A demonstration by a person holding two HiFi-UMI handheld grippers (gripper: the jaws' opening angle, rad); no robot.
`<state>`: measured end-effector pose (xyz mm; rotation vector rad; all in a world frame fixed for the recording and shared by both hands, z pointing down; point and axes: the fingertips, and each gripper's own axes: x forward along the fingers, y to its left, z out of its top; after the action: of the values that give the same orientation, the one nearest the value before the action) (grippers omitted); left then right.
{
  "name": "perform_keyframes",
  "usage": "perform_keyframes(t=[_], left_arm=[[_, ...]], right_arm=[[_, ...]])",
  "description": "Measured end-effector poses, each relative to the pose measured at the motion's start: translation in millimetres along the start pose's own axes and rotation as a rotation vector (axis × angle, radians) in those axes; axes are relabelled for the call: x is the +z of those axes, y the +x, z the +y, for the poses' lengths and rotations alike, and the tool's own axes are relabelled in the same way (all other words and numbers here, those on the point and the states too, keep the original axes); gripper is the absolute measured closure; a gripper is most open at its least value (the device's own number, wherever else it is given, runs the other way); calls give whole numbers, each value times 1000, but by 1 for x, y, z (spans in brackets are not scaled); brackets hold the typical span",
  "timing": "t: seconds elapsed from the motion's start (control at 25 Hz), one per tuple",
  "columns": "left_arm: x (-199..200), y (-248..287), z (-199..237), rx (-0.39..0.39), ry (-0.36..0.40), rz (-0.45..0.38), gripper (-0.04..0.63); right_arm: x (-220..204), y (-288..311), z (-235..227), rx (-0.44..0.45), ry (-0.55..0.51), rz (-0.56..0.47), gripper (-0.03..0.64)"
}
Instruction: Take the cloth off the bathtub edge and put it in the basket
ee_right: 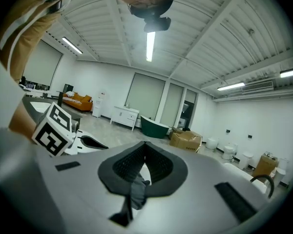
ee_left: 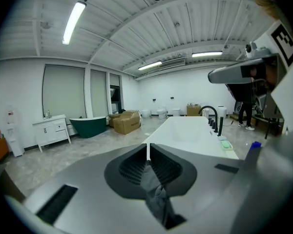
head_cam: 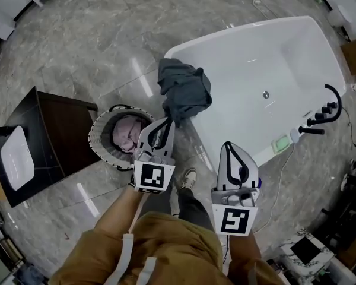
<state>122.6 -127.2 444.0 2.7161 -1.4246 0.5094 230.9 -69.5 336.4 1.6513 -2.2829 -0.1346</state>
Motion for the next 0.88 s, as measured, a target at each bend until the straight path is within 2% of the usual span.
perform_keyframes(t=[0.24, 0.48, 0.68, 0.88], left_arm=[[-74, 50, 13, 4, 17, 92, 586], [-153, 92, 11, -17, -38, 190, 564], [-191, 120, 7, -48, -66, 237, 547], [-218, 143, 5, -83, -84, 271, 481]], right_arm=[[-55, 32, 8, 3, -14, 63, 612], [-107, 61, 19, 16, -14, 126, 612], [-140, 81, 25, 31, -28, 163, 612], [-160, 96, 28, 26, -12, 185, 612]])
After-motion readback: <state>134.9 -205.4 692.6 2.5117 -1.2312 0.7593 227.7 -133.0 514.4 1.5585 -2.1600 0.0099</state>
